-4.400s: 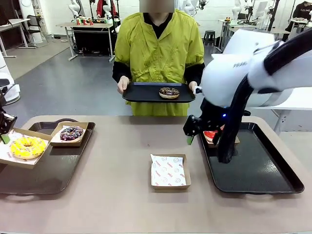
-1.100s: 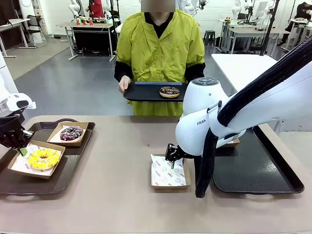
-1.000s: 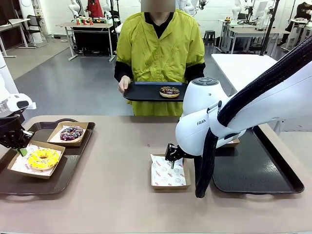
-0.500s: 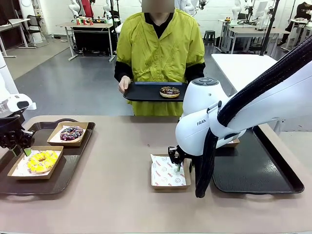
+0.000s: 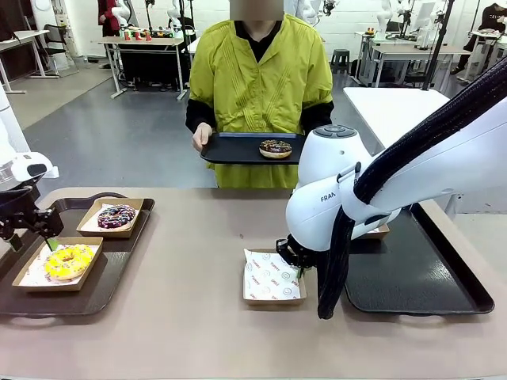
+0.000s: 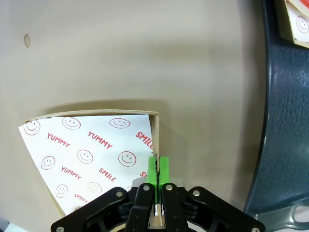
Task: Individually package the donuts and arrange them on the tray.
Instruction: Place the picked Paper togo box on the Handle tray while simultaneously picking up another Paper togo box from the table with the other hand.
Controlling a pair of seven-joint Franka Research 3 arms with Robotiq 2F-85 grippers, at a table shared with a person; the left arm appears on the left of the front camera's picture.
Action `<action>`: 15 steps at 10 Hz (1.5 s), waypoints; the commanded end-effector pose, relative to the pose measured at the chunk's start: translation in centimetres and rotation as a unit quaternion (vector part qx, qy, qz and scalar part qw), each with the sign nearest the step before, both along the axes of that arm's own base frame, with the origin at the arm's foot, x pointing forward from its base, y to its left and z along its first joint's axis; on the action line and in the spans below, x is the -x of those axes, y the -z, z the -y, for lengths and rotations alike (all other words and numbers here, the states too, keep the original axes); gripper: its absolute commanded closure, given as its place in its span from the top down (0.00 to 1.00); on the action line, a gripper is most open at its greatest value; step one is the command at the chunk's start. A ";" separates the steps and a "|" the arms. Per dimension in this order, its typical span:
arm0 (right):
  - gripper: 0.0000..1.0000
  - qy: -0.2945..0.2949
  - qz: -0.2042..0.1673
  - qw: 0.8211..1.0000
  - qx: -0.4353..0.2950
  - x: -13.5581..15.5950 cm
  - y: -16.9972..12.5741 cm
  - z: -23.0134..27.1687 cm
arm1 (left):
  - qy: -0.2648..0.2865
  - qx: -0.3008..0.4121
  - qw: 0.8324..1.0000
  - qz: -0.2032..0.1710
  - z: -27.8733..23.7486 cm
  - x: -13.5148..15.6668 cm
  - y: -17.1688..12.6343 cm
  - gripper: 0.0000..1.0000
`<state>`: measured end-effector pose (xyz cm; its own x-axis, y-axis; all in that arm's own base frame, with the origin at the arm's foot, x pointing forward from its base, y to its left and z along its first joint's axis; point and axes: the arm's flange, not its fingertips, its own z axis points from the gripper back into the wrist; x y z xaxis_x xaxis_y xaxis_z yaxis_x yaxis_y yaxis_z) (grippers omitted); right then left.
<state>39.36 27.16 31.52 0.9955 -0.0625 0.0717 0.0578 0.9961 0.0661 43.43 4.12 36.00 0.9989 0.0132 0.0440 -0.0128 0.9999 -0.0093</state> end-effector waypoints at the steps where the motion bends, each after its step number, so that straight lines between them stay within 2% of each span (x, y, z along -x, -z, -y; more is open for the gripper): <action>1: 0.00 0.008 0.004 1.000 -0.005 -0.3 0.4 -0.5 | -0.001 0.009 1.000 -0.002 -0.2 0.1 -0.5 1.00; 4: 0.00 0.003 -0.009 1.000 -0.006 0.0 -0.6 -0.7 | -0.001 0.030 1.000 -0.005 -1.0 0.6 -1.3 0.99; 6: 0.00 -0.020 0.001 1.000 -0.006 0.8 -5.7 -0.5 | 0.022 0.138 0.990 -0.025 -3.1 1.6 -4.3 0.99; 7: 0.00 -0.023 0.020 1.000 -0.008 0.7 -9.1 -0.1 | 0.032 0.213 0.976 -0.027 -5.2 2.0 -6.2 0.99; 9: 0.00 -0.036 0.030 0.999 -0.016 -0.1 -15.1 0.4 | 0.019 0.335 0.942 -0.021 -10.2 2.2 -8.5 0.99; 11: 0.00 -0.034 0.042 0.998 -0.012 -2.1 -19.5 0.1 | 0.004 0.452 0.892 -0.016 -14.3 1.9 -9.3 0.99; 13: 0.00 -0.046 0.034 0.998 -0.005 -5.7 -21.6 -0.9 | -0.022 0.525 0.851 -0.003 -18.0 1.5 -8.6 0.99; 15: 0.00 -0.061 0.031 0.998 -0.003 -8.7 -22.2 -2.0 | -0.029 0.557 0.830 0.008 -20.2 2.2 -7.7 0.99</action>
